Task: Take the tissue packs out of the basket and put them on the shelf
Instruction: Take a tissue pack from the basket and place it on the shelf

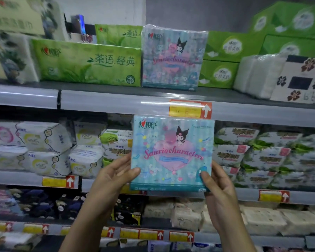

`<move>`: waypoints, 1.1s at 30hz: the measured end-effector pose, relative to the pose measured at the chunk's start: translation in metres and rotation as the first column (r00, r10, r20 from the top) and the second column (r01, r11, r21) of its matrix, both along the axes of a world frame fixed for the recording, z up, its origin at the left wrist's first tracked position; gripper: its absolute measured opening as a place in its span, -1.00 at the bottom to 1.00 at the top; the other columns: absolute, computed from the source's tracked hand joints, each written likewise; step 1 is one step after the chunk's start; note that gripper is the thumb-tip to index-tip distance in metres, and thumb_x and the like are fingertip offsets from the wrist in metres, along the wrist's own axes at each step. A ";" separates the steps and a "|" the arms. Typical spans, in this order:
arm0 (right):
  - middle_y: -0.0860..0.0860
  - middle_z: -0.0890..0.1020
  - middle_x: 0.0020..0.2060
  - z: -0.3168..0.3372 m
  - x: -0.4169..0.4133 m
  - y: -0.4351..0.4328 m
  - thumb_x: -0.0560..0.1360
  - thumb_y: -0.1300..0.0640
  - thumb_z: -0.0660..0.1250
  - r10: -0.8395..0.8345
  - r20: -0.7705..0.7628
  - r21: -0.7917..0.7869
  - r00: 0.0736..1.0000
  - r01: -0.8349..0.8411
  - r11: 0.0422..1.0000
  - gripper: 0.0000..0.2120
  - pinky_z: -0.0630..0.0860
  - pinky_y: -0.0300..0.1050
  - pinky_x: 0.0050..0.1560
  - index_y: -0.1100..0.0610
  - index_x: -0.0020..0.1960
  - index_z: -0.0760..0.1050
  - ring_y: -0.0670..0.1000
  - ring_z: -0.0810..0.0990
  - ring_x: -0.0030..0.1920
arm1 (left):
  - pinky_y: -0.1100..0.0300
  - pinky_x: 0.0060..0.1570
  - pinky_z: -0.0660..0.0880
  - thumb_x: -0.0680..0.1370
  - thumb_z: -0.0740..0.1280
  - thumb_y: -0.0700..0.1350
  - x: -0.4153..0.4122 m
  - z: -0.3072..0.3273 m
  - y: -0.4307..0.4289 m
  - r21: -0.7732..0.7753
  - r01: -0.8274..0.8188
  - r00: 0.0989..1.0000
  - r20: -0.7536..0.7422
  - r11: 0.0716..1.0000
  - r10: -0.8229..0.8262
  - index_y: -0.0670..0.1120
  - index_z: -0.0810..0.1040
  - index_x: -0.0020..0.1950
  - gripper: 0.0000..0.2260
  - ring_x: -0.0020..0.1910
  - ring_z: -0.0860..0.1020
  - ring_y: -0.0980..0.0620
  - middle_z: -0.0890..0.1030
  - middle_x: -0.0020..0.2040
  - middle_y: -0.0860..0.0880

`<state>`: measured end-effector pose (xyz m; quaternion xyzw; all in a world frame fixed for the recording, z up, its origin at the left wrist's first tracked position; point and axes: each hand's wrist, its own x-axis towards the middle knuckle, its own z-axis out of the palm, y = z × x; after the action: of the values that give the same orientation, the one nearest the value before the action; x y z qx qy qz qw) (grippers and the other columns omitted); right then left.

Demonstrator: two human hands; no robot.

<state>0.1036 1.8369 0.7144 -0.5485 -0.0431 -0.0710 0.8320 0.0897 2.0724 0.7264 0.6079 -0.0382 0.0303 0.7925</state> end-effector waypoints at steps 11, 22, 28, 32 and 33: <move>0.11 0.68 0.04 0.003 -0.001 -0.002 -0.09 -0.04 0.70 0.111 0.028 0.152 0.993 -0.114 0.982 -0.11 0.61 -0.17 -0.21 0.17 0.18 0.52 0.03 0.68 -0.02 | 0.20 -0.09 0.60 -0.01 0.66 0.14 -0.001 0.011 0.007 -0.004 0.059 0.995 0.086 0.998 -0.058 -0.12 0.63 0.11 -0.25 0.10 0.64 -0.08 0.67 0.11 -0.12; 0.19 0.67 0.03 0.029 -0.001 -0.002 -0.17 0.03 0.72 0.228 0.062 0.147 0.972 -0.235 0.961 -0.06 0.61 -0.18 -0.18 0.27 0.15 0.53 0.07 0.68 -0.02 | 0.17 -0.11 0.61 -0.01 0.65 0.19 -0.001 0.035 0.013 0.011 0.033 0.987 0.160 0.999 -0.035 0.04 0.68 0.07 -0.32 0.08 0.65 -0.07 0.68 0.11 -0.08; 0.18 0.67 0.03 0.042 0.005 0.001 -0.17 0.03 0.71 0.226 0.044 0.116 0.973 -0.229 0.966 -0.16 0.62 -0.12 -0.17 0.19 0.08 0.58 0.10 0.68 -0.03 | 0.21 -0.13 0.60 -0.09 0.68 0.14 0.003 0.038 0.019 -0.022 0.035 0.988 0.151 0.999 -0.031 -0.02 0.69 0.06 -0.26 0.08 0.65 -0.05 0.67 0.11 -0.10; 0.18 0.67 0.04 0.051 0.006 0.002 -0.16 0.02 0.71 0.230 0.074 0.092 0.970 -0.236 0.967 -0.18 0.62 -0.14 -0.19 0.15 0.07 0.61 0.11 0.68 -0.03 | 0.22 -0.20 0.60 -0.17 0.69 0.10 0.010 0.047 0.019 -0.046 0.050 0.983 0.180 0.998 -0.040 -0.02 0.72 -0.02 -0.27 -0.01 0.67 -0.04 0.69 0.05 -0.14; 0.20 0.67 0.05 0.055 0.008 0.003 -0.16 0.02 0.71 0.231 0.085 0.089 0.969 -0.238 0.967 -0.14 0.62 -0.13 -0.18 0.17 0.11 0.59 0.13 0.68 -0.01 | 0.19 -0.19 0.61 -0.19 0.69 0.08 0.013 0.049 0.020 -0.060 0.053 0.981 0.189 0.997 -0.040 -0.03 0.72 -0.02 -0.25 -0.01 0.67 -0.06 0.69 0.05 -0.16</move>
<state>0.1114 1.8398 0.7696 -0.4947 -0.1347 0.0056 0.8585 0.1026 2.0922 0.7753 0.5753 -0.1257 0.0700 0.8052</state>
